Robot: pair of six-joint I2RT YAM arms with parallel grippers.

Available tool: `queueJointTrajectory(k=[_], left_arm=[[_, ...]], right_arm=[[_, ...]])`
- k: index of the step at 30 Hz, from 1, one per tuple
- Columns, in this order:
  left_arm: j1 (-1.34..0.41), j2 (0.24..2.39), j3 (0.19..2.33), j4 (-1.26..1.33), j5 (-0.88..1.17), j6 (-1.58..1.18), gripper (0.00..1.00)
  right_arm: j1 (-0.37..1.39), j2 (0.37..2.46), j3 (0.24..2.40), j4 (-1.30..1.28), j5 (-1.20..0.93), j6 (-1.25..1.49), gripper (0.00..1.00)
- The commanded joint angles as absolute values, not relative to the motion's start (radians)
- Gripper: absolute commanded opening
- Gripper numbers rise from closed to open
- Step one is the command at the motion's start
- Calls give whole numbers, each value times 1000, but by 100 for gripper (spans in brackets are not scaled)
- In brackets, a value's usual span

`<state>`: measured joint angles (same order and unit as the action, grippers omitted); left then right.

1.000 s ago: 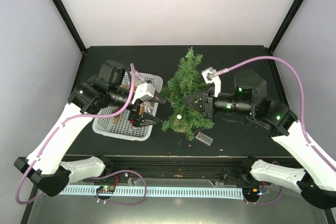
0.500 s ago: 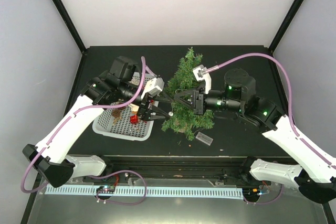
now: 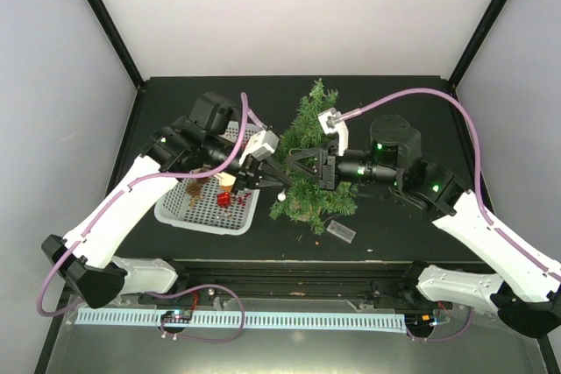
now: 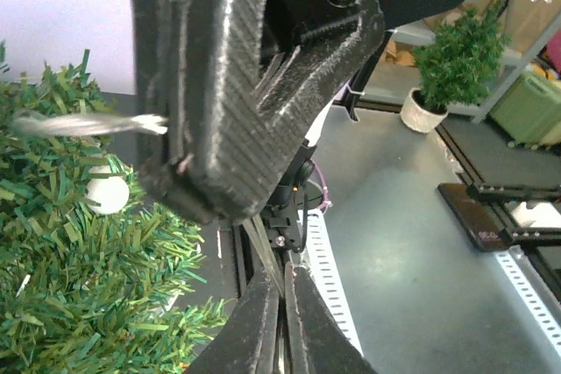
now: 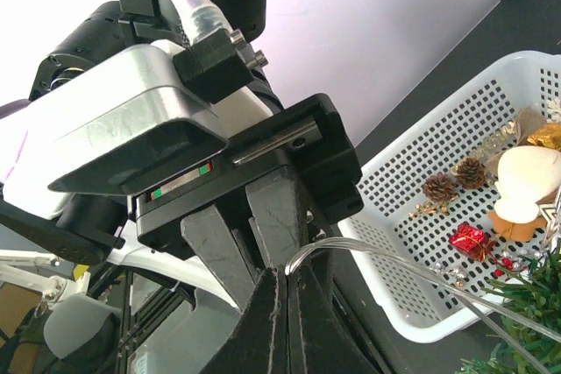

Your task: Decorate the small christmas tree

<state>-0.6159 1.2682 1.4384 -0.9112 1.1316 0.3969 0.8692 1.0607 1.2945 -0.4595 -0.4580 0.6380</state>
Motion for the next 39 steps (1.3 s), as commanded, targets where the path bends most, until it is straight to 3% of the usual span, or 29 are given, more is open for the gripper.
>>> queueJointTrajectory(k=[1,9,25,32,39], left_arm=[[-629,1275,1478,-927,1152,432,2],[-630,1267,1541,-983,962,523,2],[-621,1205,1600,-863,458,618,2],[-607,1241,1575,-759,269,670,2],[-582,1341,1581,-665,245,687,2]], right_arm=[[876,1062,1284,-415,-458,648,1],[875,1039,1282,-437,-433,627,5],[876,954,1296,-505,-357,550,60],[875,876,1311,-516,-303,516,67],[873,813,1324,-509,-279,488,70]])
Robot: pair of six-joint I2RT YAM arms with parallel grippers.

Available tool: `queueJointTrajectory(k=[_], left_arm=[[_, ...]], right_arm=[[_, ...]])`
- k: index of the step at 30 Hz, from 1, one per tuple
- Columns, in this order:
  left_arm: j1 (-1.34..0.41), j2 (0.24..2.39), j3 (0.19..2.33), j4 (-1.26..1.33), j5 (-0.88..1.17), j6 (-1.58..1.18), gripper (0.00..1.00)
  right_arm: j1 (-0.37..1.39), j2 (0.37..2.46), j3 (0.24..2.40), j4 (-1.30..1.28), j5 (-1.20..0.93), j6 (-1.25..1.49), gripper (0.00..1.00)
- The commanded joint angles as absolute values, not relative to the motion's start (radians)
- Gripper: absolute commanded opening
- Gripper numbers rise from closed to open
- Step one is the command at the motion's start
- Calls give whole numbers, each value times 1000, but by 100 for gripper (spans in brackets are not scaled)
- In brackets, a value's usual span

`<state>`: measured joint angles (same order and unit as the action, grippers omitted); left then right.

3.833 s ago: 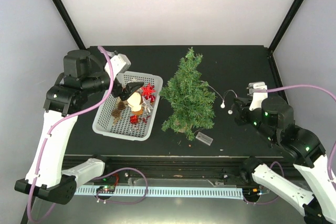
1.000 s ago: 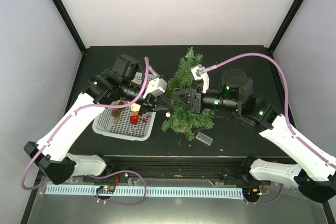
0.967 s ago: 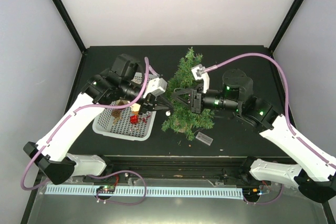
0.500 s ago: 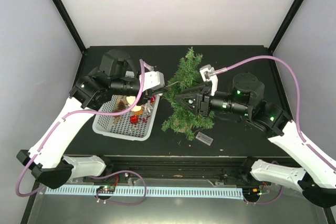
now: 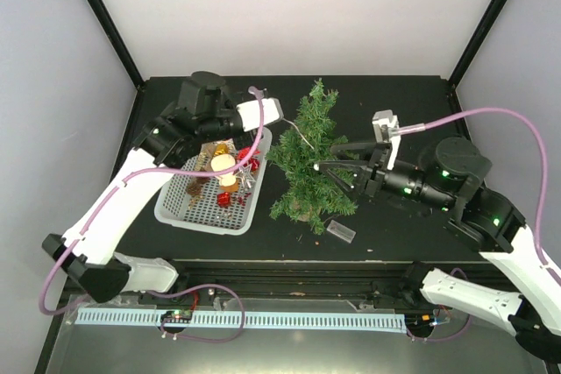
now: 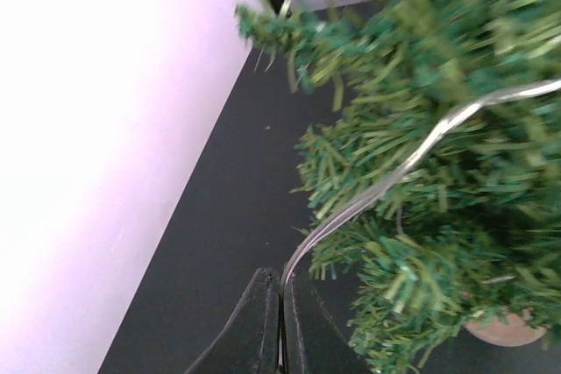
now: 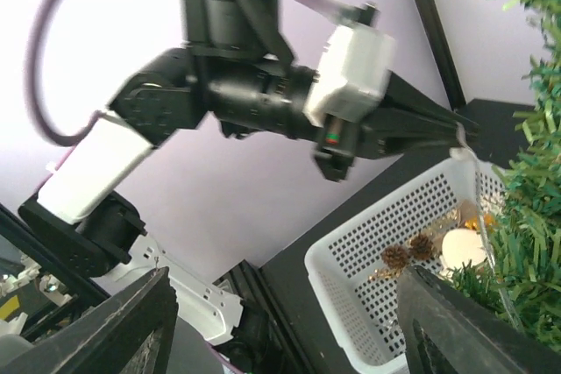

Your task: Decorate the small christmas tree

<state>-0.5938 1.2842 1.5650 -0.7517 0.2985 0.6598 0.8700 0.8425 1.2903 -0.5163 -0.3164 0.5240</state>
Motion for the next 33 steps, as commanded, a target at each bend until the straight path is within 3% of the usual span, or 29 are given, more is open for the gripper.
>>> queueJointTrajectory(k=[1,21,23,26,33], left_arm=[[-581,1354,1581,-656,248,688,2],[-581,1459,1494,-505,287,657,4],[-580,1451,1475,-504,289,654,11],[-581,1441,1452,-507,289,648,42],[-580,1429,1428,-517,279,629,63]], right_arm=[[873,809,1332,-517,-272,483,71],[874,798,1331,-570,-225,435,72],[874,794,1323,-564,-224,434,72],[874,785,1311,-555,-218,434,72],[874,774,1303,-557,-208,435,72]])
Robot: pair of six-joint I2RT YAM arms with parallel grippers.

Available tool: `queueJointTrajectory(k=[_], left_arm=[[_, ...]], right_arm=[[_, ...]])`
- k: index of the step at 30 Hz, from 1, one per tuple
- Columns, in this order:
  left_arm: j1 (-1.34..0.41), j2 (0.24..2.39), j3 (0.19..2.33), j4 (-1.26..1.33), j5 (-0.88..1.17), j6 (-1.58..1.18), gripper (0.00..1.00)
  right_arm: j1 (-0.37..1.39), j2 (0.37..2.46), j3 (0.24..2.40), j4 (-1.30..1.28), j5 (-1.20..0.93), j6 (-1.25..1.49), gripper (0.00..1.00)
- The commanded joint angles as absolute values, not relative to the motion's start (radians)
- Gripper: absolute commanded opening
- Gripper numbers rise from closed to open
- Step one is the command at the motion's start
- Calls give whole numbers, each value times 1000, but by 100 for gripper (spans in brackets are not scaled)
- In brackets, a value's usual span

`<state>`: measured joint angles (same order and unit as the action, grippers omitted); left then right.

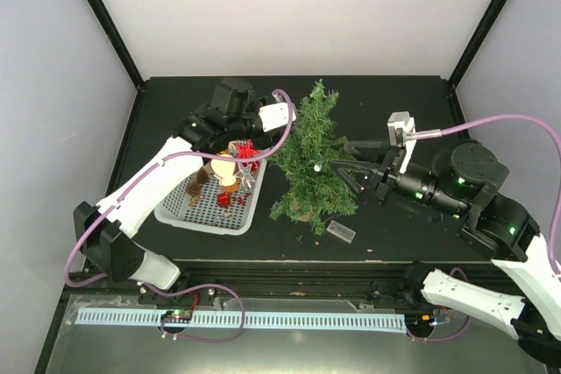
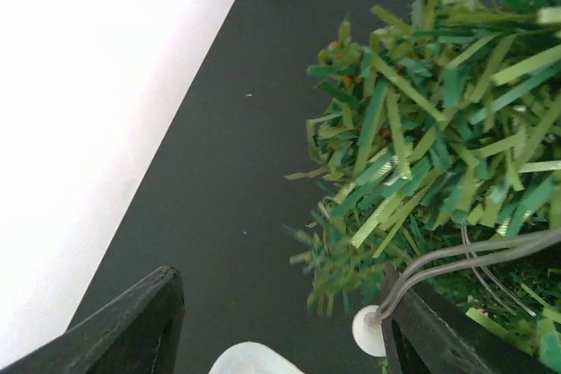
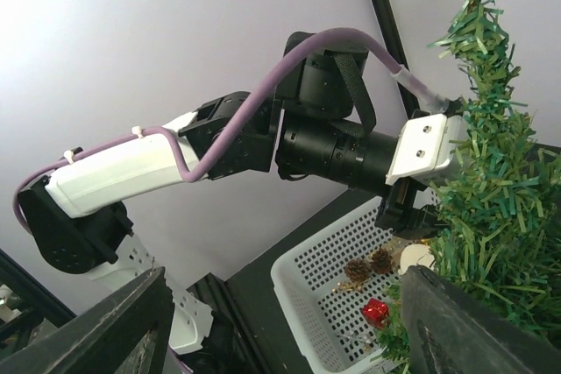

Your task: Decorate the small christmas tree

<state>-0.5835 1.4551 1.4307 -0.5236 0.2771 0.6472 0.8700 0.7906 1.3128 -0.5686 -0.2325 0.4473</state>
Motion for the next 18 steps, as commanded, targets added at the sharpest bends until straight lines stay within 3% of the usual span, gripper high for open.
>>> queueJointTrajectory(k=[1,10,18], left_arm=[[-578,1427,1427,-517,273,628,65],[-502,1381,1436,-515,217,559,98],[-353,1291,1414,-535,303,516,99]], right_arm=[[874,770,1301,-556,-203,435,72],[874,743,1264,-549,-178,434,72],[874,730,1238,-566,-134,417,72]])
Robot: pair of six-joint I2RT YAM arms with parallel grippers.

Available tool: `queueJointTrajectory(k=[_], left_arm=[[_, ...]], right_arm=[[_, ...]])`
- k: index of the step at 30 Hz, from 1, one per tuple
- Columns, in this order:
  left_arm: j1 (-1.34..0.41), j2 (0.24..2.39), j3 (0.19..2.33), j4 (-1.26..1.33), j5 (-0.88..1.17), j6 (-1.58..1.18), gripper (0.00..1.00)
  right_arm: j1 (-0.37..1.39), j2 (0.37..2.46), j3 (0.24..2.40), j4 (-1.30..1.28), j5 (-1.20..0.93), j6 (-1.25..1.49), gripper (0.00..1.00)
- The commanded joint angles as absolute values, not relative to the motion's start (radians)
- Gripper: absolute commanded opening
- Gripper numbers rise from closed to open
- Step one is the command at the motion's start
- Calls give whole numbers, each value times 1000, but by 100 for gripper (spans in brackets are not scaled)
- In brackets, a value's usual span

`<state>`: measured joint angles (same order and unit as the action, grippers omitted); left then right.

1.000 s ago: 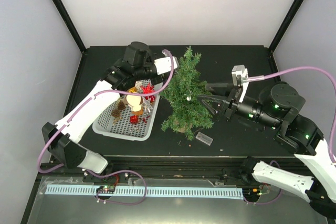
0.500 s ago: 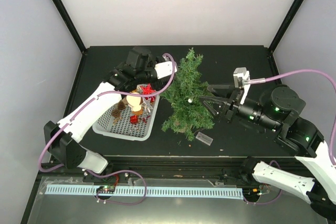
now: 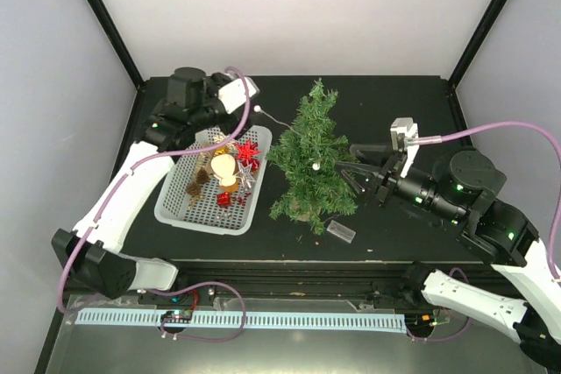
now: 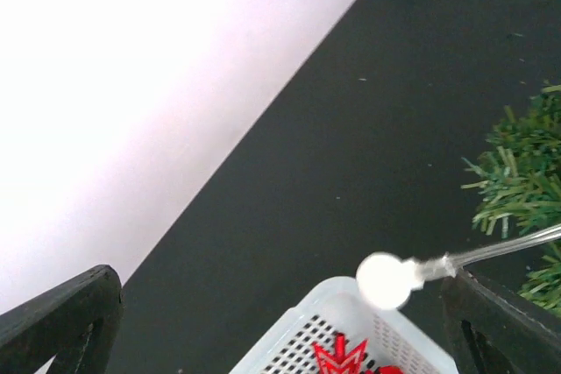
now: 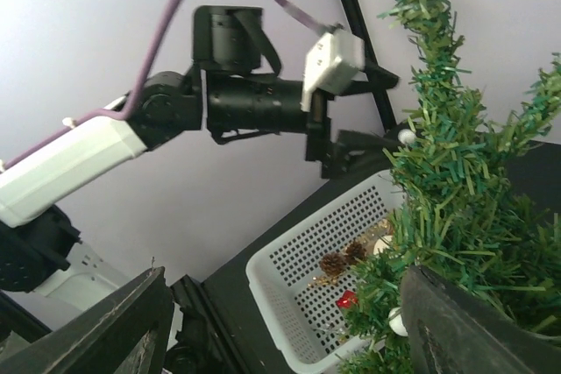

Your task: Decorate the small christmas tree

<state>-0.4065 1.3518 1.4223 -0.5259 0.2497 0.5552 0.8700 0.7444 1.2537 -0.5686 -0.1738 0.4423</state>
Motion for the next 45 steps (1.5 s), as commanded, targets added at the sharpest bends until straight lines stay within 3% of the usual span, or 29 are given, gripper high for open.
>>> queueJointTrajectory(k=[1,7,16,25,45], left_arm=[[-342,1273,1402,-535,322,518,99],[-317,1201,1319,-523,383,524,99],[-318,1256,1339,-510,427,478,99],[-325,1252,1292,-567,595,509,99],[-415,1479,1425,-588,561,549,99]], right_arm=[[874,728,1233,-565,-133,416,72],[874,724,1211,-548,-129,418,72],[873,720,1188,-539,-141,429,72],[874,721,1166,-540,-102,405,72],[874,730,1142,-539,-69,379,73]])
